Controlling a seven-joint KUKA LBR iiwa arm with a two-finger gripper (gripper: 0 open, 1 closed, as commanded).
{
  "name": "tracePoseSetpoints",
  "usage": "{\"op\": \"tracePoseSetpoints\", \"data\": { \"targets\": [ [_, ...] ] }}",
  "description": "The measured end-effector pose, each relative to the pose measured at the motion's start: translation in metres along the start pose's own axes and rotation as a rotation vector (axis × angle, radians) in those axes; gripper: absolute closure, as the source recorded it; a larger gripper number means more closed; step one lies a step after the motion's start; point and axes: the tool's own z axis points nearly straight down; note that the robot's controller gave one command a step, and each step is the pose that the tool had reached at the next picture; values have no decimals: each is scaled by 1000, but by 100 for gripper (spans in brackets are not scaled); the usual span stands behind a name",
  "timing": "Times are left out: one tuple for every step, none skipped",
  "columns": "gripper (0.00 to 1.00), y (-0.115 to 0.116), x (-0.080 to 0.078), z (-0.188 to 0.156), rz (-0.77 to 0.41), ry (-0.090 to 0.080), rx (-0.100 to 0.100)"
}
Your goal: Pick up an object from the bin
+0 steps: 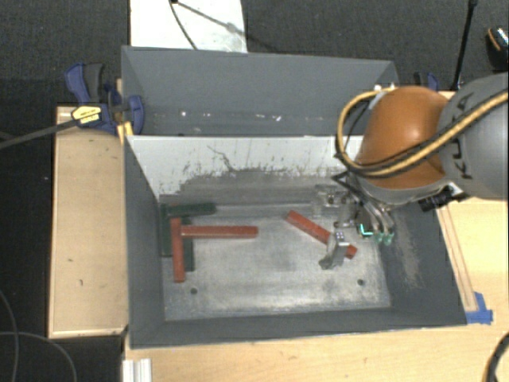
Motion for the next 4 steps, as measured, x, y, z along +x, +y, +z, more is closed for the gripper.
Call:
{"op": "tracePoseSetpoints", "data": {
  "targets": [
    [0, -64, -36, 98, 154, -3, 1],
    [0, -64, -37, 97, 153, -5, 0],
    [0, -64, -38, 96, 152, -7, 0],
    [0, -64, -39, 96, 151, -9, 0]
  ]
}}
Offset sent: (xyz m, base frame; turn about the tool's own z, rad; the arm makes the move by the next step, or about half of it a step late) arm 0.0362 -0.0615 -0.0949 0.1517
